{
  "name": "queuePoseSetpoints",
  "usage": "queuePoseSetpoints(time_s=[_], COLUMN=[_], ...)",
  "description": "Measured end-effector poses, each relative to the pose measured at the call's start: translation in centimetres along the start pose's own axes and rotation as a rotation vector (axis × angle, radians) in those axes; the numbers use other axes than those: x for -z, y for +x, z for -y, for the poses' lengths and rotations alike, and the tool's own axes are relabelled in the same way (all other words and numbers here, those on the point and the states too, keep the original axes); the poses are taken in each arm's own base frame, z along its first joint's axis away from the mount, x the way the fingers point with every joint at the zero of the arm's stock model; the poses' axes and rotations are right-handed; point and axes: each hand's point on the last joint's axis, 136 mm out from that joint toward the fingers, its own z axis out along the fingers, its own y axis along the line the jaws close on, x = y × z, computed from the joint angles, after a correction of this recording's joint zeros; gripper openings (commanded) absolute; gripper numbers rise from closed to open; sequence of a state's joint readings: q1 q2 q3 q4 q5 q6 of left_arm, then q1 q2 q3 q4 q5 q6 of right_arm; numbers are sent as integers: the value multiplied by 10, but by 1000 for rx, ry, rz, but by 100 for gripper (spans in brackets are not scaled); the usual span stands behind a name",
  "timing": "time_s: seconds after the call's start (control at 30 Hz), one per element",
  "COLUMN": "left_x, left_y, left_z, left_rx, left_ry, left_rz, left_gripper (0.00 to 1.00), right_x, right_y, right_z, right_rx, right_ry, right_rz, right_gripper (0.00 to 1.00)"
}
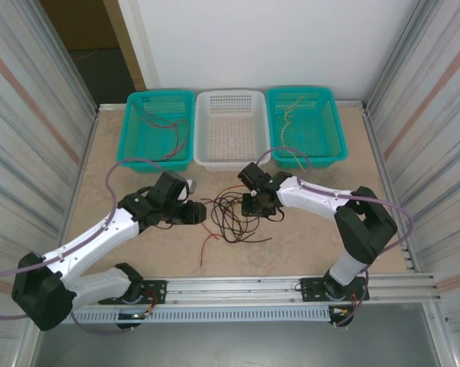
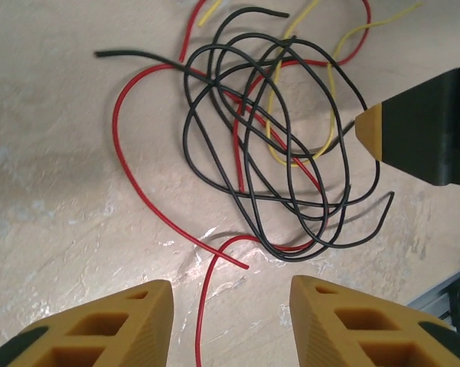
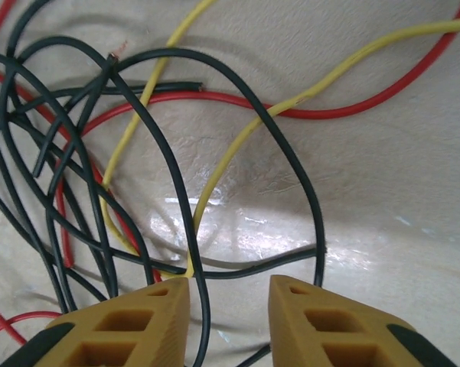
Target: Untangle the cables
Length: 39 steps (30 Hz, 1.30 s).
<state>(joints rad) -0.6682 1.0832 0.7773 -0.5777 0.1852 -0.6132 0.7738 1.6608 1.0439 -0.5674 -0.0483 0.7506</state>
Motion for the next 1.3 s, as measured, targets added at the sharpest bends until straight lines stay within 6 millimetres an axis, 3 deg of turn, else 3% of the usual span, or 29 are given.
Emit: queuePoseSetpoints(time_s=[0.07,0.2,0.27,0.43,0.67,0.87,1.2,1.3], left_x=[0,-6,-13,-25,-22,-25,-43,-42], left_y=[-2,-8,-8,-10,-30,-28,-24,-26], left_z=[1,7,8,14,31,29,25,26], left_rx=[28,53,56,46,37,47,50,45], left_ry=[8,25,22,16,44,32,7,23], left_rz=[11,27,14,-16,19,3,-48,-27], left_gripper=[43,42,43,48,47,48,44,44], right_x=[-8,-20,-22,-19,-11,-4,17,15], right_y=[3,9,12,10,7,5,-53,-66], right_z=[1,3,4,1,-4,2,60,65], right_rx=[-2,3,4,23,44,60,-146,-200], right_ry=[3,8,10,-17,-74,-47,68,64], right_rz=[-18,-55,-64,-56,-39,-17,108,117], right_gripper=[27,10,8,21,39,40,36,35])
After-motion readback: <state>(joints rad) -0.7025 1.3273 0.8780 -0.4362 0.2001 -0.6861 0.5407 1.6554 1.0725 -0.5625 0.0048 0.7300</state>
